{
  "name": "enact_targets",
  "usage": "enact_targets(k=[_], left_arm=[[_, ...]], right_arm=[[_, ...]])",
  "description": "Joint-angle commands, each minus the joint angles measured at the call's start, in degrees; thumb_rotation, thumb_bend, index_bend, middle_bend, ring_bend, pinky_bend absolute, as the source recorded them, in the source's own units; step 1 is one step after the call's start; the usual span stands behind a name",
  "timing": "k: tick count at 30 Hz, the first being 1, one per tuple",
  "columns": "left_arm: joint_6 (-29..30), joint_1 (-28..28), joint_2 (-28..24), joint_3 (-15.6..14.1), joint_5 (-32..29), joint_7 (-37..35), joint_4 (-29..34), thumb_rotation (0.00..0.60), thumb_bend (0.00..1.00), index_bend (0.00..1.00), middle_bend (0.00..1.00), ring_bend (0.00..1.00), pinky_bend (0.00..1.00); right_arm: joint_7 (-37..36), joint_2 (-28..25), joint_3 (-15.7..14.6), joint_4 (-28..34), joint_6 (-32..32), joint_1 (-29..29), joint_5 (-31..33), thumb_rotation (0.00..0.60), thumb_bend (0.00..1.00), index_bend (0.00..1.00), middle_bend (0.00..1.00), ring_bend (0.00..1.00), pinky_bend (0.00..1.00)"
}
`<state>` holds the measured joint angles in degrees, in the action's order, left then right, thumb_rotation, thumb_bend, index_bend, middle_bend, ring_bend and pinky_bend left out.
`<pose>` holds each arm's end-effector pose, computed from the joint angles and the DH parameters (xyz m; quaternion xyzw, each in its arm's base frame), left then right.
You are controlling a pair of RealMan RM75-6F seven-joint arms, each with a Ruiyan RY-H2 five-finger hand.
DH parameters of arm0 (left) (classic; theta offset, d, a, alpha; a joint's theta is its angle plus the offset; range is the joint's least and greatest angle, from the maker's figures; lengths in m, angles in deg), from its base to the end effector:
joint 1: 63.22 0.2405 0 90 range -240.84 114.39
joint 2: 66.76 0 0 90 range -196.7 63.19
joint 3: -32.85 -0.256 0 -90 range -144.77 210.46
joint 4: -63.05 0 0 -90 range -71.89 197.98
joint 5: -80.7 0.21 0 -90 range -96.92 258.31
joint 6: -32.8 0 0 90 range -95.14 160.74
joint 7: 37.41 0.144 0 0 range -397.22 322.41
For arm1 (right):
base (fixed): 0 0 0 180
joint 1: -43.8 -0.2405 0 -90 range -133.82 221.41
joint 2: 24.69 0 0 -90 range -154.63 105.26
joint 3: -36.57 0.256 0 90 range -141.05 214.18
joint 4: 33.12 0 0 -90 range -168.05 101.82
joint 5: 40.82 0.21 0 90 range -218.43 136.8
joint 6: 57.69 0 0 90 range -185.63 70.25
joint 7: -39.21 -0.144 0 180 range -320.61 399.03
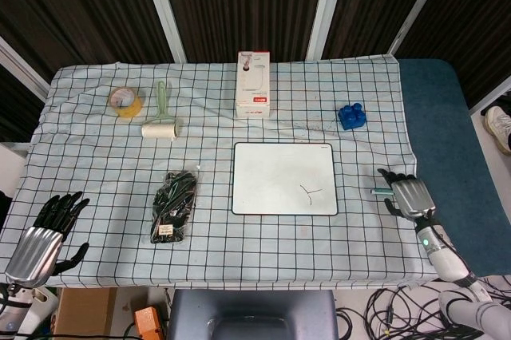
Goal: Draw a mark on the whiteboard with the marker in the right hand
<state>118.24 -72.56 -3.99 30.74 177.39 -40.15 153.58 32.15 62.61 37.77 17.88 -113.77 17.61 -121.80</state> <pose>-0.2886 0.1836 0.1478 -0.6778 -0.3440 -0.4109 0.5034 -0.3612 -0.3141 0.0507 0.7124 -0.3858 0.2490 0.5306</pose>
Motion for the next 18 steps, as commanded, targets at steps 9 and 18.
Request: enact_targets(k=[9,18], left_arm=[[0.9,0.5,-0.1,0.0,0.2,-0.2,-0.1,0.600,0.36,0.00,0.00,0.00,0.03],[0.2,0.3,0.4,0.0,0.1,1.4,0.3,0.600,0.36,0.00,0.00,0.00,0.03]], right_arm=[[9.1,-15.0,-1.4,26.5,-21.0,10.6,-3.7,0.600,0.33,0.00,0.02,0.03,0.13],[17.1,-18.7,-5.0,35.1,-40.1,23.8,-8.3,0.600,0.32,0.00,0.00,0.00,0.00]])
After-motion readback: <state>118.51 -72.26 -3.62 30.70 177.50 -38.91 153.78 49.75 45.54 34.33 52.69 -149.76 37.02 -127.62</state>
